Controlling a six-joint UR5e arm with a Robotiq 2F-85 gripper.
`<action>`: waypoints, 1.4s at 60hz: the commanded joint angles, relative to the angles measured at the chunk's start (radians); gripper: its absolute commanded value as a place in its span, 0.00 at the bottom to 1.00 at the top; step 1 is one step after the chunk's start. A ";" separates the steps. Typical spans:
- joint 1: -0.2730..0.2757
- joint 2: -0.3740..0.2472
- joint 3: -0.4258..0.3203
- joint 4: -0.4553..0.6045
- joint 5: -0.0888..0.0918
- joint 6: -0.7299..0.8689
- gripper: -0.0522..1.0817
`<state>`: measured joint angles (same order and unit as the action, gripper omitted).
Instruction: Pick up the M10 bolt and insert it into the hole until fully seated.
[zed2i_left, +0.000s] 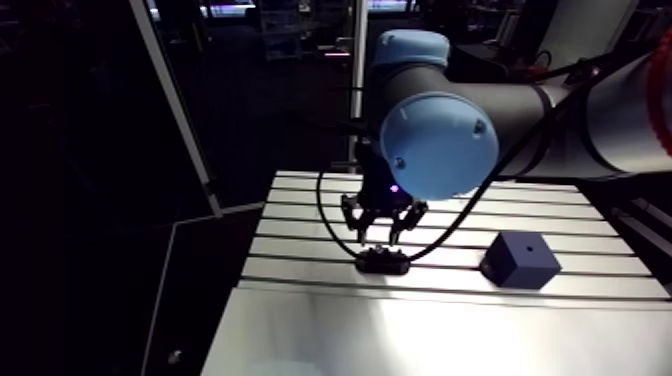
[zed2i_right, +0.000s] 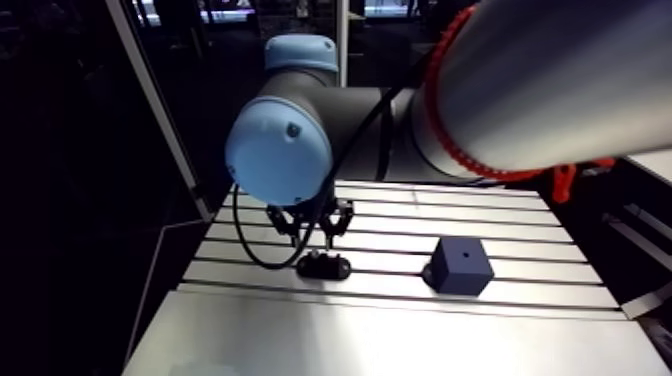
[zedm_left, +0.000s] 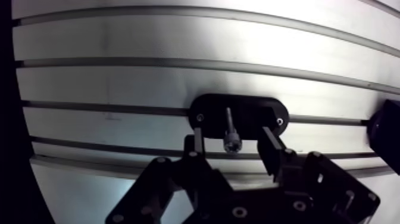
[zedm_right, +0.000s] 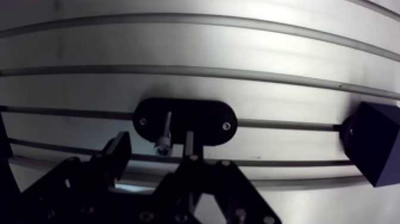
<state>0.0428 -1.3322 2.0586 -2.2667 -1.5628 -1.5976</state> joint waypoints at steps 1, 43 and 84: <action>0.000 0.003 0.002 0.000 -0.001 0.000 0.43; 0.000 0.017 0.002 0.005 -0.001 -0.002 0.47; 0.000 0.017 0.004 0.009 -0.003 0.000 0.52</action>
<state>0.0430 -1.3152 2.0624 -2.2580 -1.5643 -1.5980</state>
